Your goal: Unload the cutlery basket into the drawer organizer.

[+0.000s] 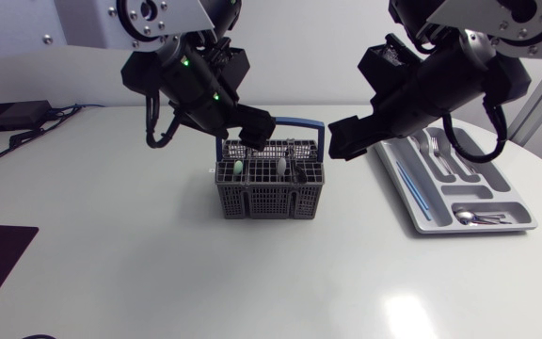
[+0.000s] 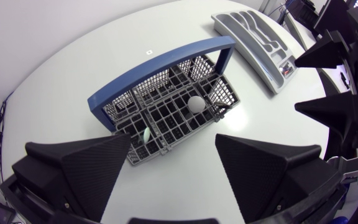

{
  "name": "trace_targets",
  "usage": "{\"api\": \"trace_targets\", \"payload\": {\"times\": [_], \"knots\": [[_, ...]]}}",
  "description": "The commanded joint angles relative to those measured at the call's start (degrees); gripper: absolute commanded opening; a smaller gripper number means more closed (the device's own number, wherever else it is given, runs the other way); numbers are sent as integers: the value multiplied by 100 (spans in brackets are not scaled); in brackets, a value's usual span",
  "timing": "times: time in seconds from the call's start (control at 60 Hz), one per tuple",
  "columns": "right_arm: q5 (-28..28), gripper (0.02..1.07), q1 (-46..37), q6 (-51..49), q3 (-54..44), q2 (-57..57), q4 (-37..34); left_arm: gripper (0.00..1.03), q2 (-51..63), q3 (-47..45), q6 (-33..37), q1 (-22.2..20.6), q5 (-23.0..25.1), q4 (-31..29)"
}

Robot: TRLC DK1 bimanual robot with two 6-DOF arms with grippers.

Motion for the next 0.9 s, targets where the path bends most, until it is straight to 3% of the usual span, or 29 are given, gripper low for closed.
{"api": "trace_targets", "payload": {"times": [0.0,0.317,0.883], "knots": [[-18,102,54,-22,-126,115,-41,91,119,152,-18,107,-28,-133],[-9,102,107,-5,-232,150,-24,91,348,424,184,335,-54,-634],[0,102,195,4,-407,308,99,81,822,547,351,449,-71,-634]]}}
